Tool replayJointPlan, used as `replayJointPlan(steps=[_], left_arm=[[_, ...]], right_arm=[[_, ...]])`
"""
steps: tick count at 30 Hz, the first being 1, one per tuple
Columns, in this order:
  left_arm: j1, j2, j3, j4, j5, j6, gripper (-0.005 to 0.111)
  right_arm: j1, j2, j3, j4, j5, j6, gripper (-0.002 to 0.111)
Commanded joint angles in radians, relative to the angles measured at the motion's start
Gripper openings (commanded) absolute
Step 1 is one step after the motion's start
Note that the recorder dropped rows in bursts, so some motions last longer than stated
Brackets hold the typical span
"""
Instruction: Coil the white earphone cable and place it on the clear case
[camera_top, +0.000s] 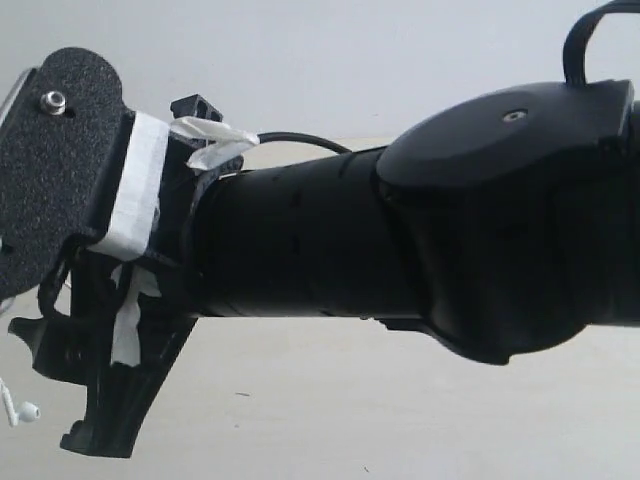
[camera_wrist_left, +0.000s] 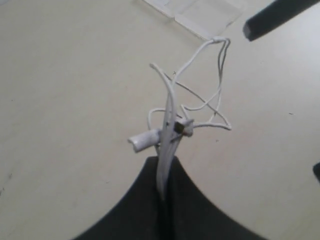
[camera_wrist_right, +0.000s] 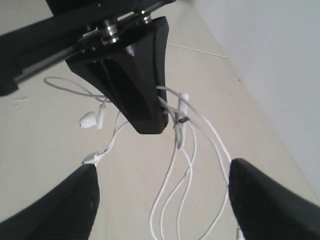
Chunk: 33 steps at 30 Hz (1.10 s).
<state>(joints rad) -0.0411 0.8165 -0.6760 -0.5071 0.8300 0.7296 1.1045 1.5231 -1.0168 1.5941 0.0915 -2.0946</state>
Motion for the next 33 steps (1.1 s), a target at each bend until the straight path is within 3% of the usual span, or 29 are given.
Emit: replayJointPlan(steps=[1,22,31,33], left_arm=[[-0.002,-0.006,-0.01,0.003,0.024,0.021,0.0],[-0.002,-0.006,-0.01,-0.064,0.112,0.112,0.0],[-0.002,-0.006,-0.01,-0.064,0.112,0.112,0.0],[-0.002,-0.006,-0.01,-0.064,0.112,0.112,0.0]], right_arm=[[0.0,0.025,0.003,-0.042,-0.003,-0.012,0.07],[0.0,0.123,-0.078,-0.05,-0.037,-0.005,0.069],[0.0,0.138,-0.078,-0.05,-0.044,-0.003,0.034],[0.0,0.138,-0.076,-0.05,-0.062,0.003,0.021]])
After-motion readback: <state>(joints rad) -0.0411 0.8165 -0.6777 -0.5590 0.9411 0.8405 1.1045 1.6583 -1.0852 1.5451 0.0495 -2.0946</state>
